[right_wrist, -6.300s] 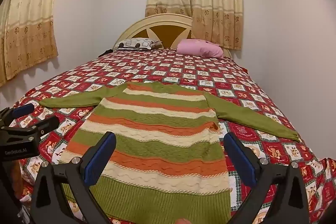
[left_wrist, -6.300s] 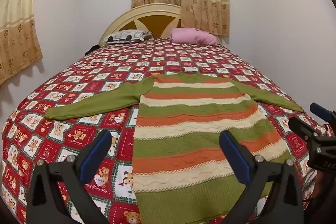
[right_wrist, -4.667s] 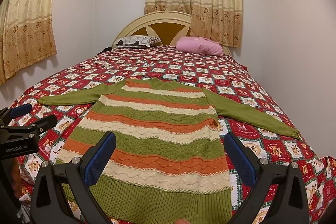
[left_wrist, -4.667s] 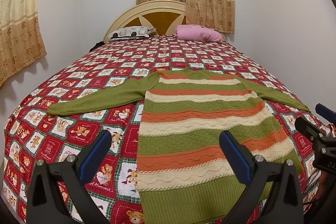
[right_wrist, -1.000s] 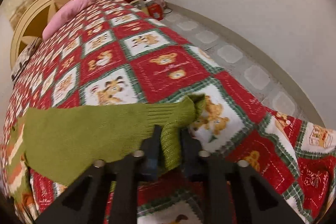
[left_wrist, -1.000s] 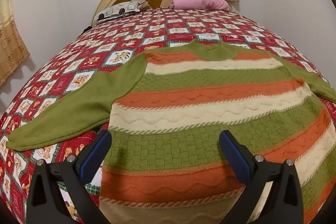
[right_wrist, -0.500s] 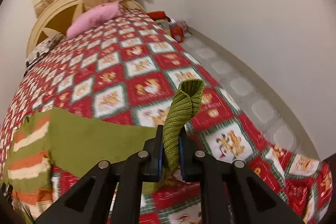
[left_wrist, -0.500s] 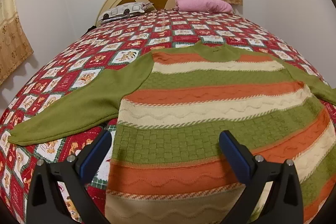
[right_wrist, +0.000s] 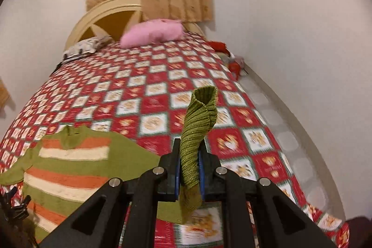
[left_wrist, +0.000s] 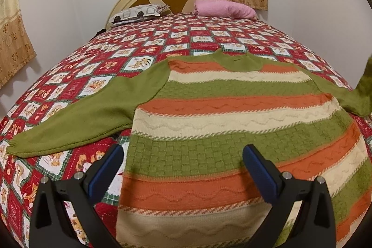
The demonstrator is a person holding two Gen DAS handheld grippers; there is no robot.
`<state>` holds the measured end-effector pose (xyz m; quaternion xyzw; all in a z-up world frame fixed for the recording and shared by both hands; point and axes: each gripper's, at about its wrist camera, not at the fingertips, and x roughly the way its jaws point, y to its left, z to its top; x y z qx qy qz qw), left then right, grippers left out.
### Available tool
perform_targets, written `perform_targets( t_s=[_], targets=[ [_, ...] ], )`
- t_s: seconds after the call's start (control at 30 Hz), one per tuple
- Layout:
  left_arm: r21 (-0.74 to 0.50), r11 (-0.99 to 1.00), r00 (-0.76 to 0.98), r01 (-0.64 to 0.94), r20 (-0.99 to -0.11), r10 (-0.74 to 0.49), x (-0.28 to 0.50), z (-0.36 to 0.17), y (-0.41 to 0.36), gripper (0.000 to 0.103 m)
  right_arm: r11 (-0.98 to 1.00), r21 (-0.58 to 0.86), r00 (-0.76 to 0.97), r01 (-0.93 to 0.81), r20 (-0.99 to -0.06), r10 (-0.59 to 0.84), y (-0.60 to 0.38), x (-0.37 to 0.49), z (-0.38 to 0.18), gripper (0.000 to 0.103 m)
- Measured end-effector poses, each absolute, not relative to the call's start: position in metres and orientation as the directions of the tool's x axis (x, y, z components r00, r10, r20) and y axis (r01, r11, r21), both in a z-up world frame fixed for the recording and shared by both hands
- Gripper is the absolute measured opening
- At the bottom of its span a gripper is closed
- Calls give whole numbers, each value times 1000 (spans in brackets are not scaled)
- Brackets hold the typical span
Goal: Fold small clothes
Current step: 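Lift the cuff with the right tool and lay the sleeve across the sweater body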
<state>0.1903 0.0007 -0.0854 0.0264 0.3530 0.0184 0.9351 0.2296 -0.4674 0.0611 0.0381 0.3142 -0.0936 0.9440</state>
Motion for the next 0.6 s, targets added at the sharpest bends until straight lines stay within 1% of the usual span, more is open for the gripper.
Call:
perform_targets(
  t_s=[0.4,0.6],
  targets=[
    [54,998,741,-13,-670,46,193,-94,2,103,995,-86,843,47,-530,-86,-374,251,108,12],
    [12,1000,724,-26,-689,27,197,-99,7,103,991,-128,860,-45,-510,-27,-320,261,124,12]
  ],
)
